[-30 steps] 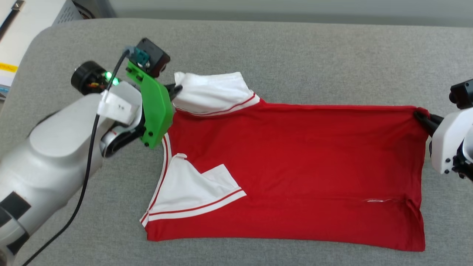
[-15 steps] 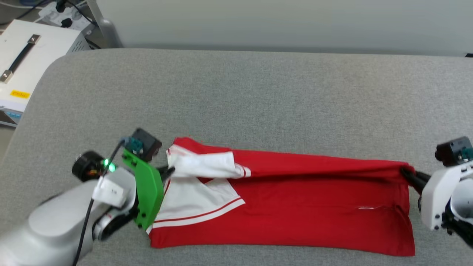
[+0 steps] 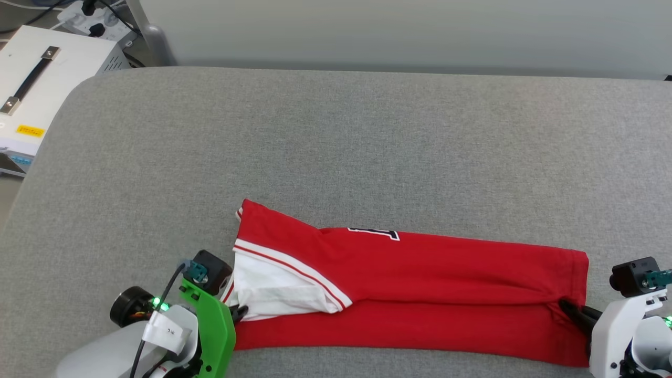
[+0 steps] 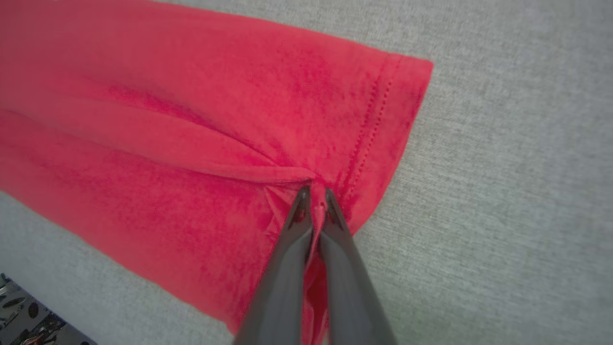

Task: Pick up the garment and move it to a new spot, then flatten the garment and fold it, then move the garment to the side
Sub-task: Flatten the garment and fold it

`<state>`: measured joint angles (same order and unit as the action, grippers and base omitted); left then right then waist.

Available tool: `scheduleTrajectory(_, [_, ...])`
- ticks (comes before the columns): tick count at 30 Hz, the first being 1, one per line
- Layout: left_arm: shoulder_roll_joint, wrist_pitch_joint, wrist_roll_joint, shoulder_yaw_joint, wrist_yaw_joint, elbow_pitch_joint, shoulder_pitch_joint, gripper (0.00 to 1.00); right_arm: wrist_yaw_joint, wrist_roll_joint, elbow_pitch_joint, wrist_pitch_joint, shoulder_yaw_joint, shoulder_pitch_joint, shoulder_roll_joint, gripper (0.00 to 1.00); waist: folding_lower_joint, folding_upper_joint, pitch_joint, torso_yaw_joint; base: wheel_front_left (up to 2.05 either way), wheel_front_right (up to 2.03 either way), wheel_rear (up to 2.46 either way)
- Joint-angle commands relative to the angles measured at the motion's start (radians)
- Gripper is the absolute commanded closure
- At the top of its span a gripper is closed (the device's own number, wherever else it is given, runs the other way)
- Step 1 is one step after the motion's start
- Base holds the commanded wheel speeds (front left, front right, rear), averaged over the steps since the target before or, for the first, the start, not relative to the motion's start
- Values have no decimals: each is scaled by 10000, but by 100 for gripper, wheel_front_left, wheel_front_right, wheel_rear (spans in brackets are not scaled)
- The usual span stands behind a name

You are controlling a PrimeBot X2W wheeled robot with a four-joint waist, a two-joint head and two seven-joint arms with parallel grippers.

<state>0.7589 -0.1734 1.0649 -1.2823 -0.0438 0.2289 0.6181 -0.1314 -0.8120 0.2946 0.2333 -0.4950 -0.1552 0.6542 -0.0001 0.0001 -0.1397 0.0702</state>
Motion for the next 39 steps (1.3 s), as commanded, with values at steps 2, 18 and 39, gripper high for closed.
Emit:
scheduleTrajectory(2, [-141,165,115,35,-78,261,-264,100,7,134,55,71,48,204,-187,100,1,-1,-103,-28,0,0,0])
scheduleTrajectory(18, [-284,4177,-597,1678,-2584,206,-1409,0,7,288,-1339,27,1854,988,158,0,1,-1,692,56,0,0,0])
scheduleTrajectory(39, [-2565,4351,-5750,7939,-3630,-2335,-4981,0,7,-2148,-1171,3567,3032,887,487,0,1,-1,7,815,0,0,0])
